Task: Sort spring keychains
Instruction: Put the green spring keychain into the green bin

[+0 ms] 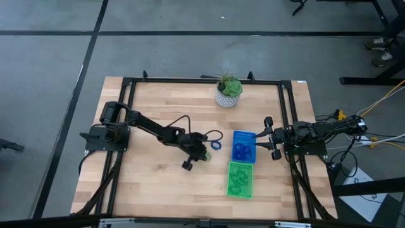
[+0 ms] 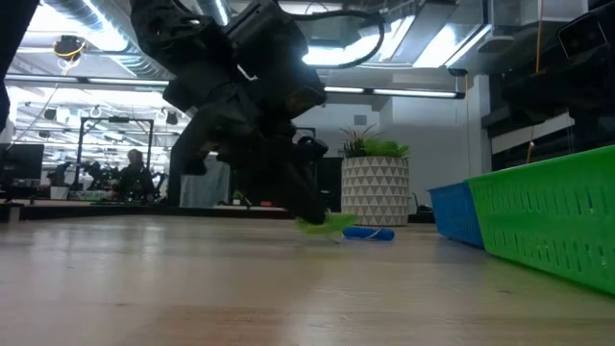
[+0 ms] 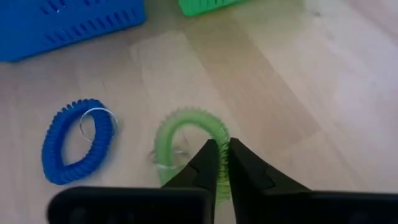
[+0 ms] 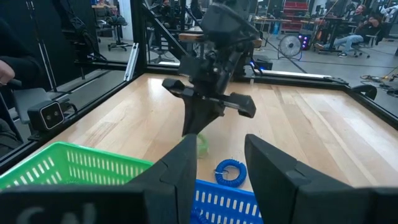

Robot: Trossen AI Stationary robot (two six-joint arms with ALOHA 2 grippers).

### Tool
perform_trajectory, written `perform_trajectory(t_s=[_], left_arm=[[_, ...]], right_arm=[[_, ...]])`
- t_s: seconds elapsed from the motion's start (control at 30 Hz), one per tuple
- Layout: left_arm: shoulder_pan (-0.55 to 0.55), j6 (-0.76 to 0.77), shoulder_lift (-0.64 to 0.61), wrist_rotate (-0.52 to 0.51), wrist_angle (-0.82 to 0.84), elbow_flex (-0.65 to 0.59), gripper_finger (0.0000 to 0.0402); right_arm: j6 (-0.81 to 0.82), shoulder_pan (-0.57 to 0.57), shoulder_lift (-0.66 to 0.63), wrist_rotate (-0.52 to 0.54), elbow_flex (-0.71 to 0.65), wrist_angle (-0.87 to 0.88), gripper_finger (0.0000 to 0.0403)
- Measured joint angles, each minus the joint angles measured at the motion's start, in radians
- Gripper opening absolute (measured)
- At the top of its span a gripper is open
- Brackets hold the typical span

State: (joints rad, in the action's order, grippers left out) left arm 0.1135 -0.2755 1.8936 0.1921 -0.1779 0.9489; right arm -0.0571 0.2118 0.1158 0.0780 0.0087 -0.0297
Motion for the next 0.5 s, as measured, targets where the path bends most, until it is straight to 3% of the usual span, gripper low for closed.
perform_trajectory(t_s=[0.2,0.37,0.5], left_arm=[[0.002,0.029,-0.004,0.021,-0.119,-0.001,0.0015],[0.001,0.046,-0.004,0.129,-0.222,-0.001,0.0010],[0.002,0.056,-0.005,0.147,-0.276,0.000,0.0008]], right_arm=[[0.000,0.000,0.000,0.000,0.000,0.000,0.0136],[0.000,0.000,0.000,0.000,0.000,0.000,0.0136],[0.000,0.000,0.000,0.000,0.000,0.000,0.0136]])
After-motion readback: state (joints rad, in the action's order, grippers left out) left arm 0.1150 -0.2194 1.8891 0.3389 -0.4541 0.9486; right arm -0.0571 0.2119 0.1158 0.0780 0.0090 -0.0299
